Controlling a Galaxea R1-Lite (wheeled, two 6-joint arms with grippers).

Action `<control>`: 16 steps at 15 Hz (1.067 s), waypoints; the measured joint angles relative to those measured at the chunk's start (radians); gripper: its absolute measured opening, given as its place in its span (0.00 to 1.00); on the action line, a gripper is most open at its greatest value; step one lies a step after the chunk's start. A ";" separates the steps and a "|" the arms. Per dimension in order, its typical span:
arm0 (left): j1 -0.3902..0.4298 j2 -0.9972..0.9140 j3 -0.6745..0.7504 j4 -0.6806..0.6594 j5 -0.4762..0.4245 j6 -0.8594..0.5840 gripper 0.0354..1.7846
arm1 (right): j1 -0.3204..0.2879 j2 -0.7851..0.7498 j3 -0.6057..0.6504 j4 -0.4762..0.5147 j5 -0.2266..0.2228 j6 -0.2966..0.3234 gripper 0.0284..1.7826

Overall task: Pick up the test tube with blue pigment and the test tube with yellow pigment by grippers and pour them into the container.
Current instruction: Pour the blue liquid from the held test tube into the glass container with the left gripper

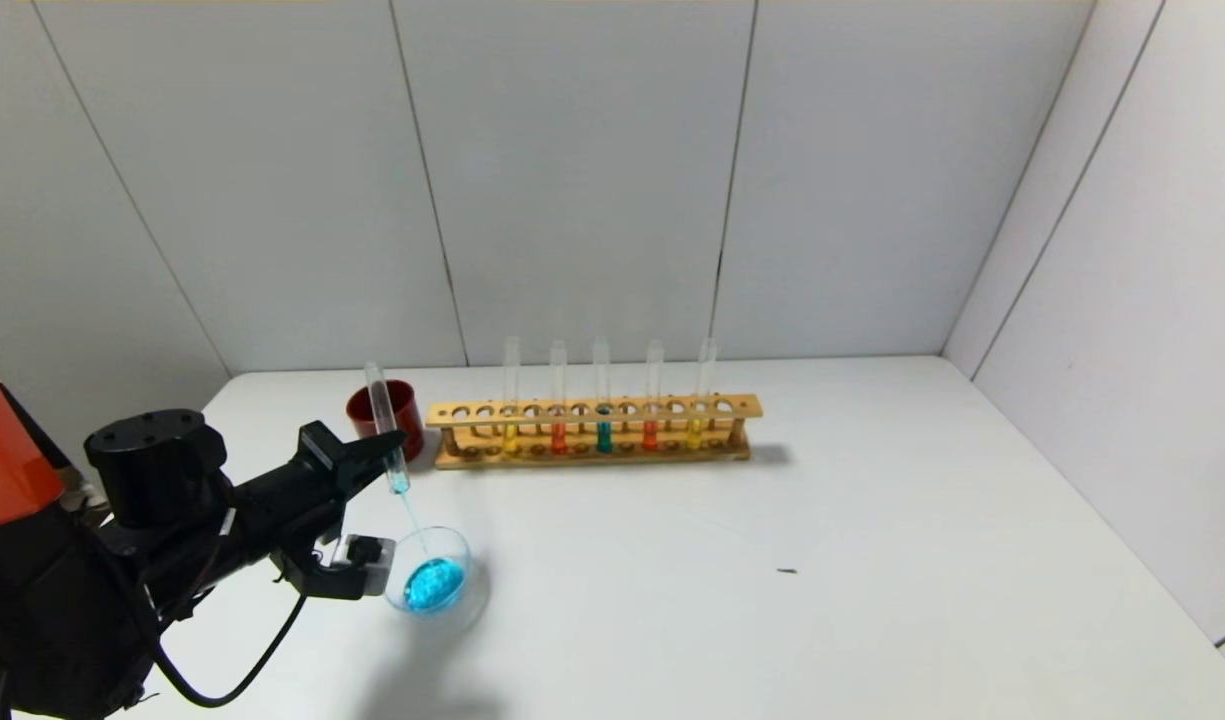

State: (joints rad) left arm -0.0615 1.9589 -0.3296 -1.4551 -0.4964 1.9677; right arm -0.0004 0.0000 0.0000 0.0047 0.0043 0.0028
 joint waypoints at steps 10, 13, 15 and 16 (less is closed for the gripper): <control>0.000 -0.030 0.064 -0.066 -0.005 0.158 0.16 | 0.000 0.000 0.000 0.000 0.000 0.000 0.98; -0.002 -0.032 0.060 -0.066 -0.006 0.198 0.16 | 0.000 0.000 0.000 0.000 0.000 0.000 0.98; -0.003 -0.020 0.049 -0.067 -0.002 0.211 0.16 | 0.000 0.000 0.000 0.000 0.000 0.000 0.98; -0.003 -0.012 0.046 -0.066 -0.005 0.235 0.16 | 0.000 0.000 0.000 0.000 0.000 0.000 0.98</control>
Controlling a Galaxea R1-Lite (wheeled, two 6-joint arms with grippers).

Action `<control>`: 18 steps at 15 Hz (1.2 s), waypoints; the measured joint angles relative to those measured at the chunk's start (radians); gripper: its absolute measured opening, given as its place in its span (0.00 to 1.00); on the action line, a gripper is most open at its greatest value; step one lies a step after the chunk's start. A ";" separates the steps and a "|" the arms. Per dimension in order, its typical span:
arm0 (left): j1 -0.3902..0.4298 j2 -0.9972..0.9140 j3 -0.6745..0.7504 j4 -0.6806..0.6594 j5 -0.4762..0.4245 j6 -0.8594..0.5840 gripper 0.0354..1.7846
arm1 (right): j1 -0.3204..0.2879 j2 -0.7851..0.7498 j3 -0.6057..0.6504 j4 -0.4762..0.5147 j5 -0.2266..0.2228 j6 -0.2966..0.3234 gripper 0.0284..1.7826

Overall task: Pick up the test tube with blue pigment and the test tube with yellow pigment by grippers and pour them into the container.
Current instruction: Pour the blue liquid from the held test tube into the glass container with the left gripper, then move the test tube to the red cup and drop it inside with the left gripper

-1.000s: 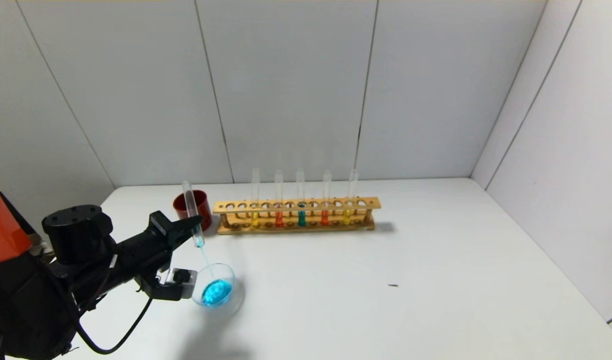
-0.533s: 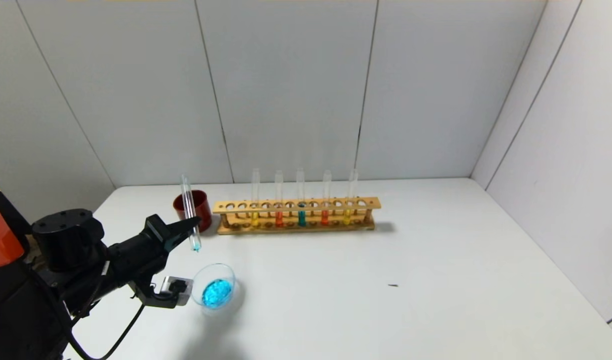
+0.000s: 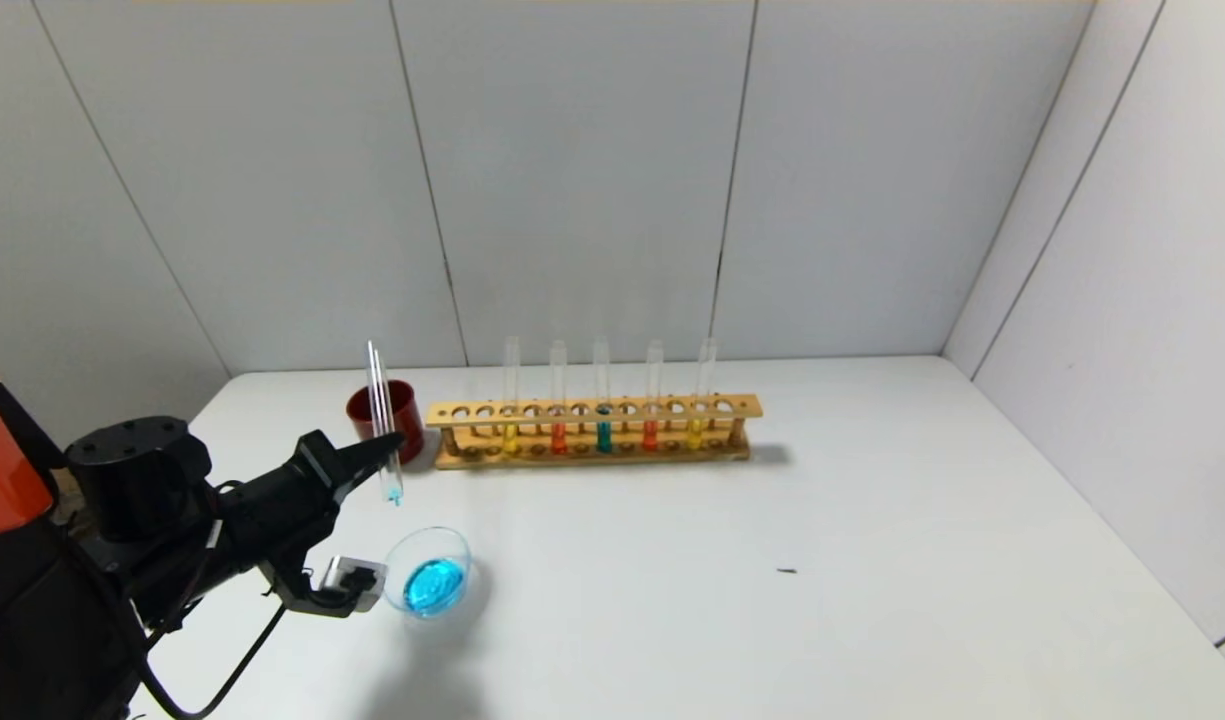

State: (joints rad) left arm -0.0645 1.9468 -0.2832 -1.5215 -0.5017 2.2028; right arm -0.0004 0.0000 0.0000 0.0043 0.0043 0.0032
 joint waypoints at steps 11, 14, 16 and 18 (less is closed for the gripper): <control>-0.002 -0.016 0.021 0.000 0.000 0.137 0.16 | 0.000 0.000 0.000 0.000 0.000 0.000 0.98; 0.015 -0.021 0.020 0.000 0.005 0.046 0.16 | 0.000 0.000 0.000 0.000 0.000 0.000 0.98; 0.022 -0.027 0.012 0.001 0.063 -0.116 0.16 | 0.000 0.000 0.000 0.000 0.000 0.000 0.98; 0.024 -0.042 -0.022 0.000 0.182 -0.294 0.16 | 0.000 0.000 0.000 0.000 0.000 0.000 0.98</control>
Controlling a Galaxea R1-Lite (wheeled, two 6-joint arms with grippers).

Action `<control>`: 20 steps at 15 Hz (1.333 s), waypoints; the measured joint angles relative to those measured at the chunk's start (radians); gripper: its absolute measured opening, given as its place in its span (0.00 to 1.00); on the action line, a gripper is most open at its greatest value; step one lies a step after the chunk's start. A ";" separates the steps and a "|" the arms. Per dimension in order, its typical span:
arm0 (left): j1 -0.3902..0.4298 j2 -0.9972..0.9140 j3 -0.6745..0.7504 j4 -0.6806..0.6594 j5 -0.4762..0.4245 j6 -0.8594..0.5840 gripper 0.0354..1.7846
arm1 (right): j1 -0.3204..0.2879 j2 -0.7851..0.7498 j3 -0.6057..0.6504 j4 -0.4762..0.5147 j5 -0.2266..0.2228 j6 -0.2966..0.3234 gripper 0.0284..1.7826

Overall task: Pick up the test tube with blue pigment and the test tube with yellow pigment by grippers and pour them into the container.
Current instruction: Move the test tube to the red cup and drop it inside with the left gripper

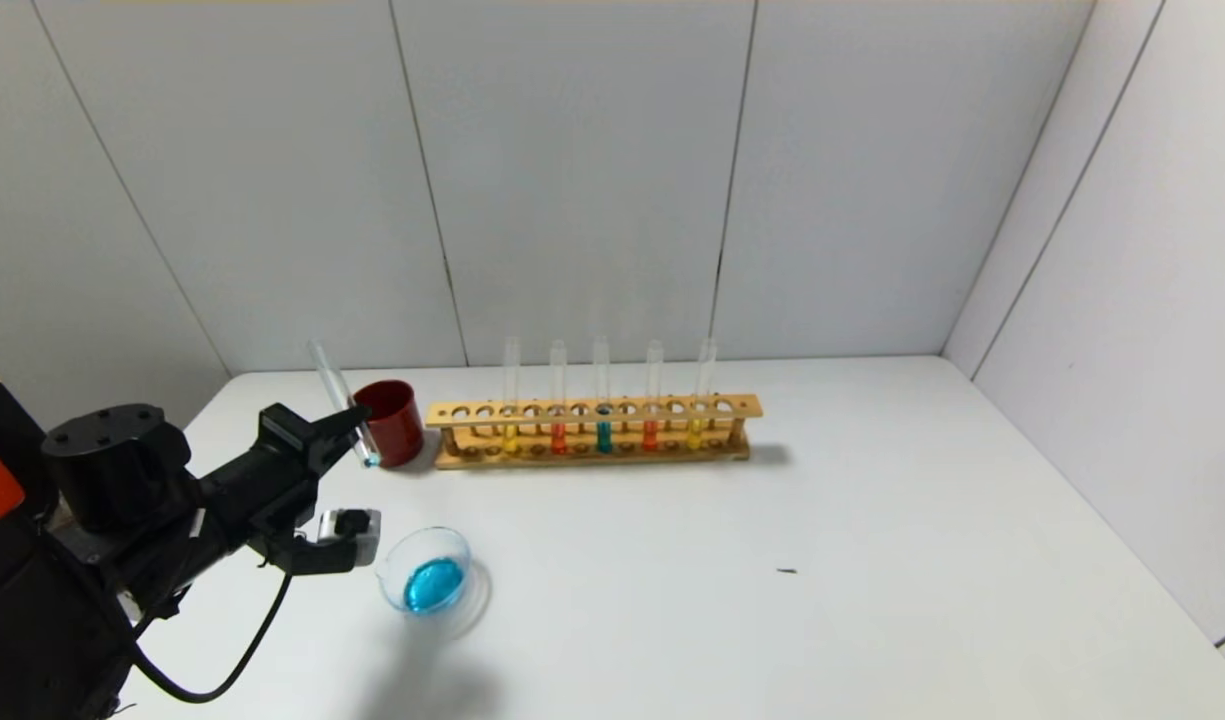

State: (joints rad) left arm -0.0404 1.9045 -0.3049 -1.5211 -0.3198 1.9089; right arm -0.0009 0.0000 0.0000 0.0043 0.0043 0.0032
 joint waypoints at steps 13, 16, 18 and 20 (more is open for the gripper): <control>-0.113 -0.299 -0.629 0.900 0.612 -1.413 0.16 | 0.000 0.000 0.000 0.000 0.000 0.000 0.98; -0.066 -0.340 -0.662 1.046 0.429 -1.704 0.16 | 0.000 0.000 0.000 0.000 0.000 0.000 0.98; 0.000 -0.346 -0.663 1.054 0.272 -1.820 0.16 | 0.000 0.000 0.000 0.000 0.000 0.000 0.98; 0.053 -0.337 -0.657 1.046 0.131 -1.885 0.16 | 0.000 0.000 0.000 0.000 0.000 0.000 0.98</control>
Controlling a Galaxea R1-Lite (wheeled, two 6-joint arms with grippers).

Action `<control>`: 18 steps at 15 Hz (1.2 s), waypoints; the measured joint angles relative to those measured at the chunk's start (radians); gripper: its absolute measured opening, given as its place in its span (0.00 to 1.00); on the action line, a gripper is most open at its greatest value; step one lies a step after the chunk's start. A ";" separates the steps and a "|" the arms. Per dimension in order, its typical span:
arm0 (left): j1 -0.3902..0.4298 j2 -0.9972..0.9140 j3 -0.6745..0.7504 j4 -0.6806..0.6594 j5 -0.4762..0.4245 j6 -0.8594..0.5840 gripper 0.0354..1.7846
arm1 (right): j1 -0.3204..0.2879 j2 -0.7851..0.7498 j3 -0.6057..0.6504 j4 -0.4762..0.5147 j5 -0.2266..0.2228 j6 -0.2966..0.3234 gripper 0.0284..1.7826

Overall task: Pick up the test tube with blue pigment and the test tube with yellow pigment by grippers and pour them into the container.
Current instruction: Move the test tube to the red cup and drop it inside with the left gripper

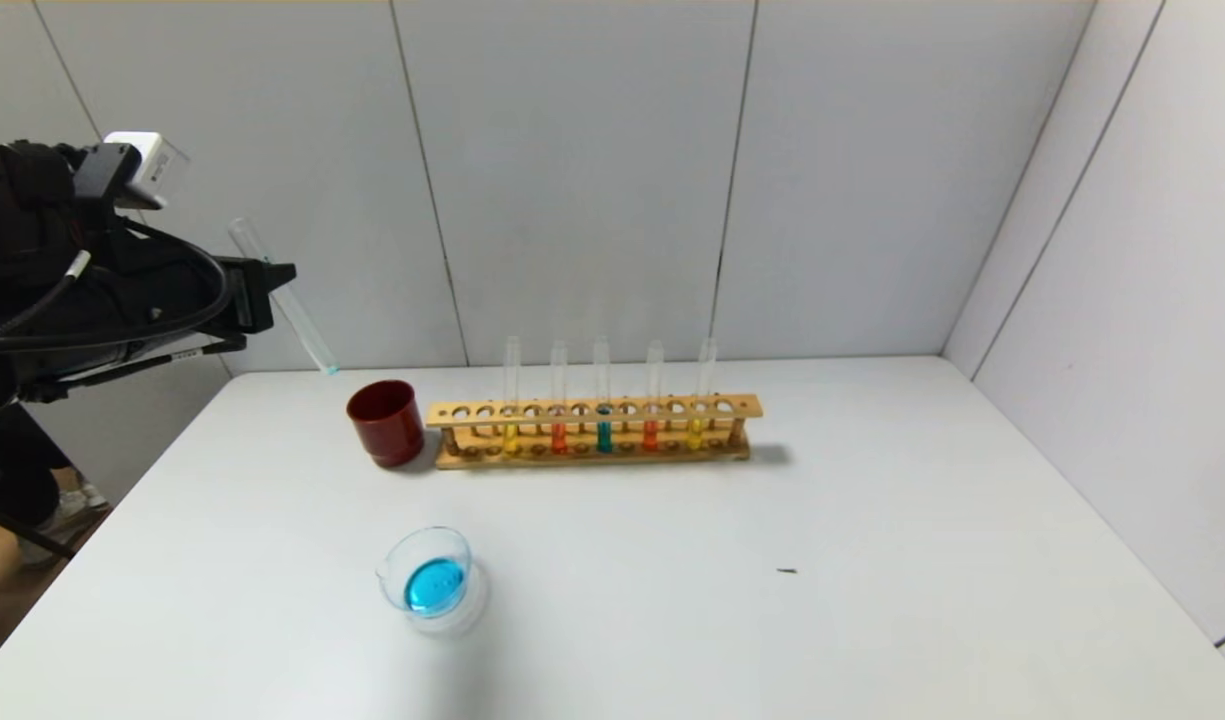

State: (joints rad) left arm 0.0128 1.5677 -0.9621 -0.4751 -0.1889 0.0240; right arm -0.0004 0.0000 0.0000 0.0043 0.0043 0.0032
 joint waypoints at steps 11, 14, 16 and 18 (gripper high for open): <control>0.024 0.275 -0.140 -0.023 -0.088 -0.007 0.16 | 0.000 0.000 0.000 0.000 0.000 0.000 0.98; 0.029 0.353 -0.175 -0.028 -0.086 0.010 0.16 | 0.000 0.000 0.000 0.000 0.000 0.000 0.98; 0.032 0.401 -0.197 -0.030 -0.086 0.019 0.16 | 0.000 0.000 0.000 0.000 0.000 0.000 0.98; 0.033 0.444 -0.212 -0.030 -0.085 0.020 0.16 | 0.000 0.000 0.000 0.000 0.000 0.000 0.98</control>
State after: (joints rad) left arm 0.0462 2.0113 -1.1743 -0.5047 -0.2740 0.0440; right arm -0.0004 0.0000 0.0000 0.0043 0.0043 0.0032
